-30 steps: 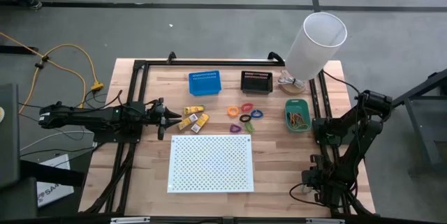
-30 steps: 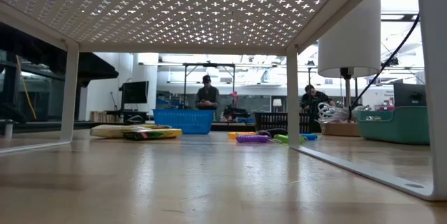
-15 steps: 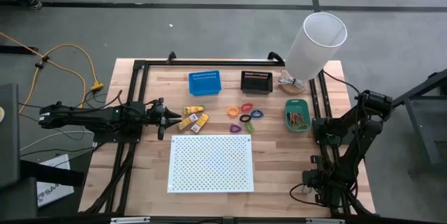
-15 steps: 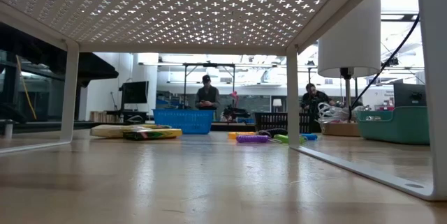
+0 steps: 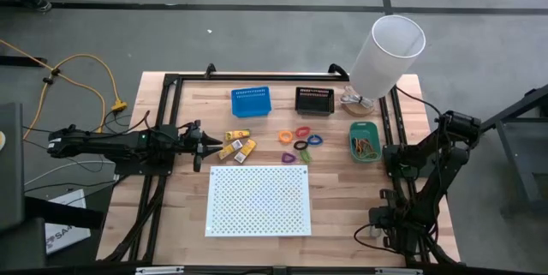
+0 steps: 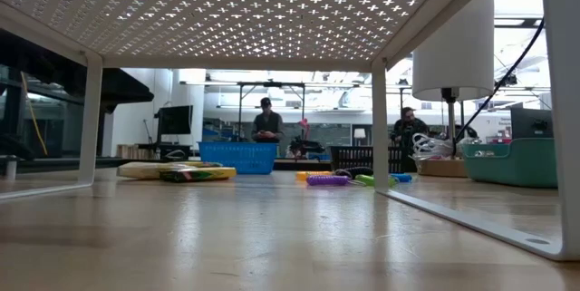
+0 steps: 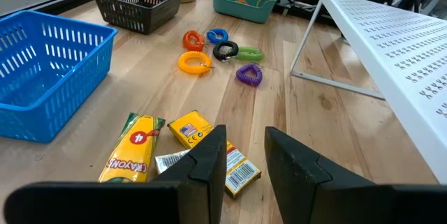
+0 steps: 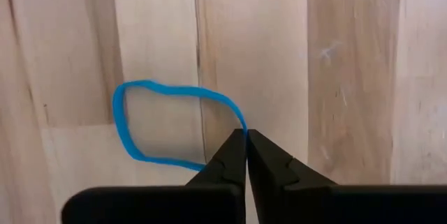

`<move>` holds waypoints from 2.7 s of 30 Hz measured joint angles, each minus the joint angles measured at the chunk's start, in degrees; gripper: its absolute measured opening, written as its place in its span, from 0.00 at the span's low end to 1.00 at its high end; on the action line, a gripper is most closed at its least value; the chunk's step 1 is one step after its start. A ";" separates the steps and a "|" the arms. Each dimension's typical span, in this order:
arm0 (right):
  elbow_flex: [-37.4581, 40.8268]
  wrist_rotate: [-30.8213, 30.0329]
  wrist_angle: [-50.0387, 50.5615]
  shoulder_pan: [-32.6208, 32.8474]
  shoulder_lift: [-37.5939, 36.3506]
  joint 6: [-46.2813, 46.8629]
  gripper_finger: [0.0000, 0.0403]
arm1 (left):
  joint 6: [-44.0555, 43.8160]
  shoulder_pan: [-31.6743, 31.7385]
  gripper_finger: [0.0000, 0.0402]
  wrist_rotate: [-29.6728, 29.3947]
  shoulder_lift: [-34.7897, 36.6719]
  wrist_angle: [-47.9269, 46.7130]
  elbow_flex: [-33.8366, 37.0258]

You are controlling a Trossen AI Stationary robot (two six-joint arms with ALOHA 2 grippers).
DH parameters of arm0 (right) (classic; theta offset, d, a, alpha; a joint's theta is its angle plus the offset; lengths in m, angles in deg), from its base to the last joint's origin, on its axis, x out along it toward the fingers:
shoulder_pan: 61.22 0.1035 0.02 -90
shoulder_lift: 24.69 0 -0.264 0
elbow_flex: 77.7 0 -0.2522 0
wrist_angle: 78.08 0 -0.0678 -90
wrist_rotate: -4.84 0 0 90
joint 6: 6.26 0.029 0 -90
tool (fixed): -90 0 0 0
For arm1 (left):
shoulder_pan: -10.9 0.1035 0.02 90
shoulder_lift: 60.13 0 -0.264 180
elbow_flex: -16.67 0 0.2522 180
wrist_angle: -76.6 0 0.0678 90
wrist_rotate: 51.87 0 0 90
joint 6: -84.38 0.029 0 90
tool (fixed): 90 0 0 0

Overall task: Pick & Place Office Desk Supplies
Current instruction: Put the blue rubber band into the green bin

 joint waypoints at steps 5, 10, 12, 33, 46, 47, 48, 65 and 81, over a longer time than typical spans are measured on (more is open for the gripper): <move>0.00 -2.72 0.00 -0.16 0.00 -0.06 0.00 | 0.00 0.00 0.24 0.00 0.02 0.00 0.00; 0.00 -8.15 0.88 -0.22 -0.47 -0.11 0.01 | 0.01 -0.01 0.24 0.00 0.00 0.00 0.00; 0.00 -11.33 1.77 -0.31 -0.97 0.19 0.00 | 0.01 -0.01 0.24 0.00 0.00 0.00 0.00; -0.02 -41.68 12.38 -18.95 -1.60 1.42 0.00 | 0.00 -0.01 0.24 0.00 0.02 0.00 0.00; -0.02 -47.33 12.72 -35.25 -1.62 -3.50 0.01 | -0.01 0.00 0.24 0.00 0.02 0.00 0.00; -0.02 -47.35 12.72 -35.84 -1.62 -3.52 0.01 | 0.01 -0.01 0.24 0.00 0.01 0.00 0.00; -0.02 -47.35 12.72 -36.29 -1.62 -3.54 0.01 | 0.00 -0.01 0.24 0.00 0.01 0.00 0.00; -0.04 -46.95 22.39 -40.38 -1.64 8.96 0.00 | -0.01 0.01 0.24 0.00 0.02 0.00 0.00; -0.04 -33.95 36.90 -45.64 -1.64 25.67 0.00 | -0.01 -0.01 0.24 0.00 0.02 0.00 0.00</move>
